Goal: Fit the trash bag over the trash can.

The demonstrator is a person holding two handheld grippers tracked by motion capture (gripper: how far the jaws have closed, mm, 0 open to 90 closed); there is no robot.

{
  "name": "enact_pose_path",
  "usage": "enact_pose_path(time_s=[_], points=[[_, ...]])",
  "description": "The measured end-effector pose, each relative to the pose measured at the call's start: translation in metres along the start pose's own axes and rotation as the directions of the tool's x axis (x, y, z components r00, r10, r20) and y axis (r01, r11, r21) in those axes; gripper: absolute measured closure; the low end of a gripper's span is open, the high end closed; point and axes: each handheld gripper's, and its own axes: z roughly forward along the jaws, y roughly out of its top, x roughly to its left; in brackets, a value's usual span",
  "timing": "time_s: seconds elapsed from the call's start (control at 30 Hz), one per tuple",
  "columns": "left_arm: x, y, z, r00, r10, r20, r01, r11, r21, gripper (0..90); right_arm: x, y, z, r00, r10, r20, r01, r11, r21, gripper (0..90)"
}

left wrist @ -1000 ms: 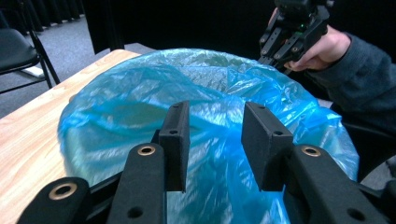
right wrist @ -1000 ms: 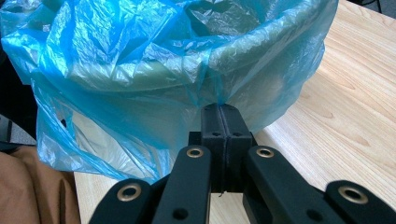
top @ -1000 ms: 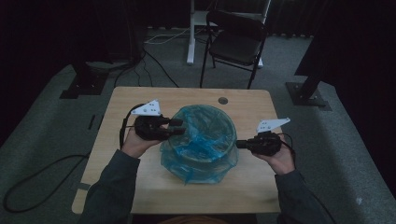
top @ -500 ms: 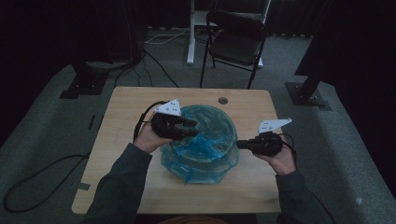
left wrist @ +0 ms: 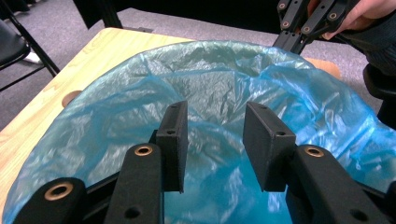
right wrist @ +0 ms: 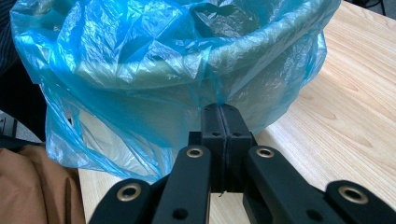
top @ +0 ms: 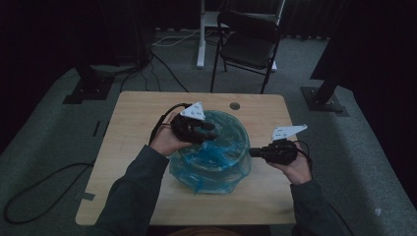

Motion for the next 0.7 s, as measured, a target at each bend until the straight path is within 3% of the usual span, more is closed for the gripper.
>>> enact_pose_path(time_s=[0.23, 0.5, 0.7], points=[[0.002, 0.004, 0.013, 0.9999, 0.008, 0.007, -0.008, 0.9993, 0.036, 60.5, 0.0, -0.001, 0.0, 1.0, 0.002, -0.002, -0.002, 1.0, 0.0, 90.0], [0.001, 0.014, 0.025, 0.9981, 0.05, -0.035, -0.046, 0.9936, 0.103, 60.6, 0.0, -0.001, 0.0, 1.0, 0.002, -0.004, -0.002, 1.0, 0.002, 90.0], [0.004, 0.016, 0.031, 0.997, 0.057, -0.052, -0.049, 0.9895, 0.136, 60.7, 0.0, -0.001, 0.0, 1.0, 0.003, -0.006, -0.003, 1.0, 0.003, 90.0]])
